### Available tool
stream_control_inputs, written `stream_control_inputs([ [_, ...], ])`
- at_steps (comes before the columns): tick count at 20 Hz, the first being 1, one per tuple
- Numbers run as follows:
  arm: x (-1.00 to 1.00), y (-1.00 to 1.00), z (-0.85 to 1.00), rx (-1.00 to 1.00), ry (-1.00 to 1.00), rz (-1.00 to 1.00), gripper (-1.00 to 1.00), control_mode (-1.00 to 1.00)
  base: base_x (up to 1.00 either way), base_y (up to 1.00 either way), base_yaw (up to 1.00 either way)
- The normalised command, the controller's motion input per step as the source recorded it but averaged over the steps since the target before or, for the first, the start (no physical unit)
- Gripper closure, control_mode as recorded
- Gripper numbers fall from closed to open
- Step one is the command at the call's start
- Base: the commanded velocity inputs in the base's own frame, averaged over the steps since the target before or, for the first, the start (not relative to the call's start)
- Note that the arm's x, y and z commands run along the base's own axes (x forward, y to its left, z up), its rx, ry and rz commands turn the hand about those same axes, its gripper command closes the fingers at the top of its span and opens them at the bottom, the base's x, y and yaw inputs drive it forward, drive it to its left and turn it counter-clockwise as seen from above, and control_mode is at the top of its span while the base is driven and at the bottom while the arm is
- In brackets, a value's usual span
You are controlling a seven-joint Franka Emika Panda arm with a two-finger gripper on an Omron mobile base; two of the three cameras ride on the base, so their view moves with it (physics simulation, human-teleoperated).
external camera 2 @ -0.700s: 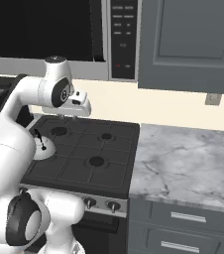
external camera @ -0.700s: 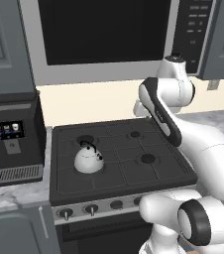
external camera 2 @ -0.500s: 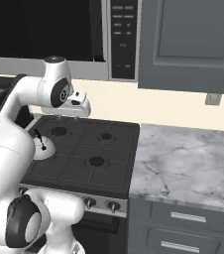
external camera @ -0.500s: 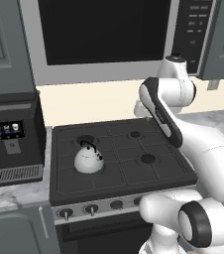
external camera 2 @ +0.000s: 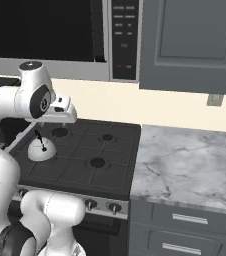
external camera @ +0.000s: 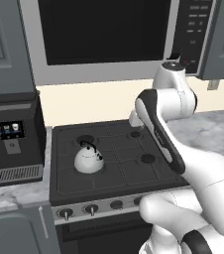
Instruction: Turn on the front left burner of the stove.
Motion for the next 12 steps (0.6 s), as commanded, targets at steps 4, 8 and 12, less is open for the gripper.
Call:
stream_control_inputs([
  [4,-0.19,0.9,0.0,-0.1,-0.02,0.0,-1.0,-1.0,0.0,0.0,0.0],
  [8,-0.04,1.0,0.0,-0.15,-0.01,0.0,-1.0,-1.0,0.0,0.0,0.0],
  [12,-0.18,1.0,-0.1,-0.18,-0.02,0.0,-1.0,-1.0,0.0,0.0,0.0],
])
